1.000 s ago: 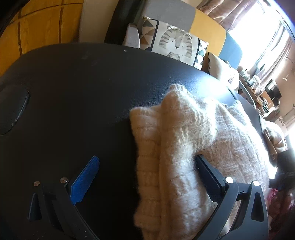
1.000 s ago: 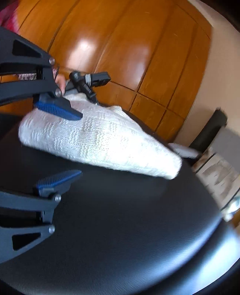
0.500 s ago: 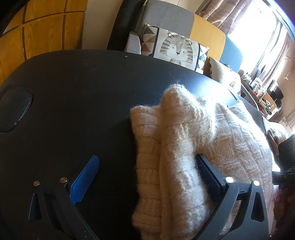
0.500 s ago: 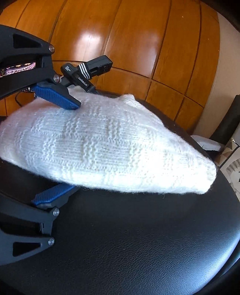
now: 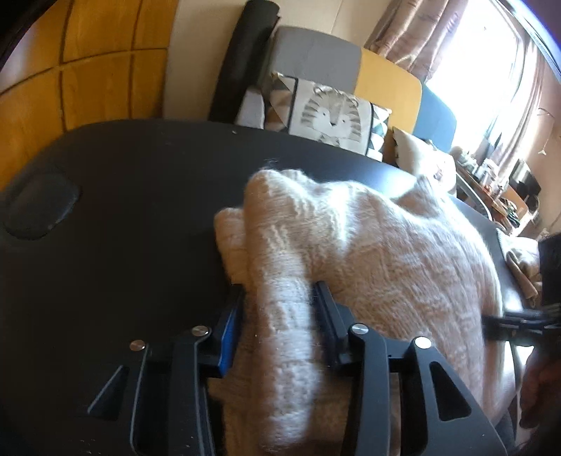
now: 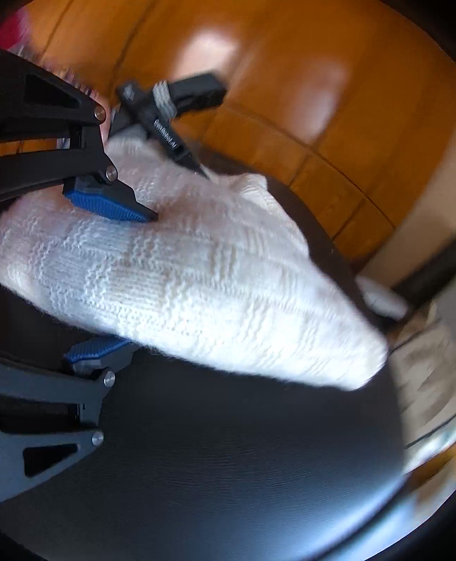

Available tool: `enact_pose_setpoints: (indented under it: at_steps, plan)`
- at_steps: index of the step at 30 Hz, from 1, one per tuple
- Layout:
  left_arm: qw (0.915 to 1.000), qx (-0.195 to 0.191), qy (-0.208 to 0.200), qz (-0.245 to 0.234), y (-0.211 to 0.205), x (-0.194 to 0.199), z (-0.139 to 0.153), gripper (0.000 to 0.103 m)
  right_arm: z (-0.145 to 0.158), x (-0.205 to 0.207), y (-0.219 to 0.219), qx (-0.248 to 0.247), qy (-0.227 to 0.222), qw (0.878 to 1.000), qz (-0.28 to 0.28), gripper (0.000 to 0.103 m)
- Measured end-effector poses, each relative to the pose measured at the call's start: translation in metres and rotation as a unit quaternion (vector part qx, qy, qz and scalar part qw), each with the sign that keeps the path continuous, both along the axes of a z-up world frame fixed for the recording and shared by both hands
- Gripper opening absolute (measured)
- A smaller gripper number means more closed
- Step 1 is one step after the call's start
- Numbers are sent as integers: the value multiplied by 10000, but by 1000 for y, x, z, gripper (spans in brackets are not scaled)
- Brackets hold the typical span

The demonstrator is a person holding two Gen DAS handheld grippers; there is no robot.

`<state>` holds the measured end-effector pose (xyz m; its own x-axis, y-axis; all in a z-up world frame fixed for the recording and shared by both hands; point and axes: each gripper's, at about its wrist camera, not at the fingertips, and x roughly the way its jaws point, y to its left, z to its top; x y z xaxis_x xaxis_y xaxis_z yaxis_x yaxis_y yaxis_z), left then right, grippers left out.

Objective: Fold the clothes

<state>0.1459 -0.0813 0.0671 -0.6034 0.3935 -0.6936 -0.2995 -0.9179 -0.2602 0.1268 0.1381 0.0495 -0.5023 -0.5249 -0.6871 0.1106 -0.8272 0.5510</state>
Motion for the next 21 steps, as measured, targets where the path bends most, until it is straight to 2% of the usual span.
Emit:
enact_pose_setpoints:
  at_steps: [3, 6, 9, 10, 11, 13, 15, 16, 18, 19, 21]
  plan:
    - [9981, 487, -192, 310, -24, 8, -6, 40, 13, -5, -13, 563, 307, 9977, 210, 56]
    - [9955, 671, -291, 604, -50, 16, -13, 41, 13, -10, -16, 635, 334, 9968, 339, 56]
    - [9920, 731, -473, 916, -72, 2, -18, 71, 9, -15, -13, 511, 242, 9974, 454, 56]
    - [9897, 805, -589, 1023, -76, -1, -19, 89, 6, -16, -10, 395, 173, 9980, 467, 57]
    - [9871, 936, -696, 1095, -81, -3, -19, 93, 1, -18, -6, 211, 82, 9988, 441, 58]
    - [9828, 1296, -787, 1050, -90, -8, -18, 93, -11, -19, 1, -255, -122, 9989, 368, 61]
    - [9834, 1260, -944, 907, -85, -18, -17, 98, -24, -21, 11, -768, -306, 9961, 309, 63]
    - [9868, 1067, -943, 772, -78, -21, -15, 102, -29, -20, 15, -950, -332, 9945, 293, 62]
    - [9939, 458, -859, 519, -59, -24, -13, 103, -31, -18, 17, -1035, -200, 9939, 311, 62]
    - [9953, 328, -790, 451, -51, -25, -13, 102, -31, -15, 16, -998, -111, 9944, 331, 62]
    - [9957, 491, -686, 387, -45, -22, -14, 90, -31, -10, 15, -951, 82, 9948, 342, 62]
